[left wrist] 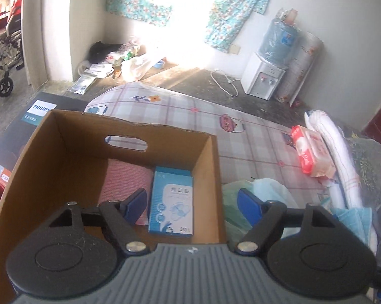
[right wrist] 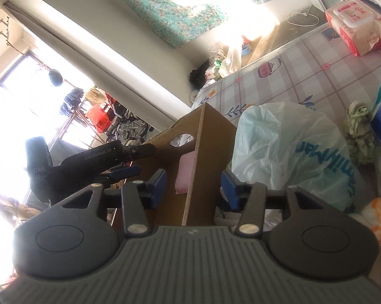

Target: Organize soft objects

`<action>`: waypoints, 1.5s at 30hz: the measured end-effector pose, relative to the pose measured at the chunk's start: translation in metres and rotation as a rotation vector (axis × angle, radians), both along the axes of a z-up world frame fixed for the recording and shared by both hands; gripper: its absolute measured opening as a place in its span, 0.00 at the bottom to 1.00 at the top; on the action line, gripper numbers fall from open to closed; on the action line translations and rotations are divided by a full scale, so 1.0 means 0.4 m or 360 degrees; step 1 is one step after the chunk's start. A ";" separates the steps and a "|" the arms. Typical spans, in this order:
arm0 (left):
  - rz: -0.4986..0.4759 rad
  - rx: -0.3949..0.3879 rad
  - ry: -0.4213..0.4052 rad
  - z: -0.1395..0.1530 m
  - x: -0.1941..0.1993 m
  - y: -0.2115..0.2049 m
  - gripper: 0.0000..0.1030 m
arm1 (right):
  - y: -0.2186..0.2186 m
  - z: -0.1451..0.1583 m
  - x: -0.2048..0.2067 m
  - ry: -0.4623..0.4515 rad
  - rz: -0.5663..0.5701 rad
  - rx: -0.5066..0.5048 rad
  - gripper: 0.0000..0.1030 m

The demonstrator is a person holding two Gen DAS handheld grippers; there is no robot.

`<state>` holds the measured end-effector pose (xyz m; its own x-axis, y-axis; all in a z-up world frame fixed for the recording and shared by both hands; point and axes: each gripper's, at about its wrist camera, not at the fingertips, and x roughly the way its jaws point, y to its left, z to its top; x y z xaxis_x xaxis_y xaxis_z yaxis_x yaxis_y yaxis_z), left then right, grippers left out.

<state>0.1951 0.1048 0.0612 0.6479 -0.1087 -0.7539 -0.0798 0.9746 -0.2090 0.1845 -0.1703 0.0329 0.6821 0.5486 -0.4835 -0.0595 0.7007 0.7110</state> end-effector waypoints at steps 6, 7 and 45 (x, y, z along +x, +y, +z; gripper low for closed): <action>-0.0302 0.0012 -0.0030 0.010 -0.027 -0.195 0.78 | -0.176 0.026 -0.126 -0.0082 -0.0230 -0.0027 0.56; -0.0338 0.0017 -0.0028 0.005 -0.032 -0.226 0.78 | -0.212 0.029 -0.146 -0.0086 -0.0279 -0.0033 0.57; -0.0712 0.0177 0.0251 -0.258 0.136 -0.697 0.57 | -0.626 -0.290 0.107 0.0573 -0.0682 -0.0091 0.62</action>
<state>0.2496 -0.1739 -0.0419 0.4328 -0.2638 -0.8620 0.3297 0.9363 -0.1210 0.2273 -0.4208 -0.0830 0.6248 0.2247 -0.7478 0.4783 0.6468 0.5940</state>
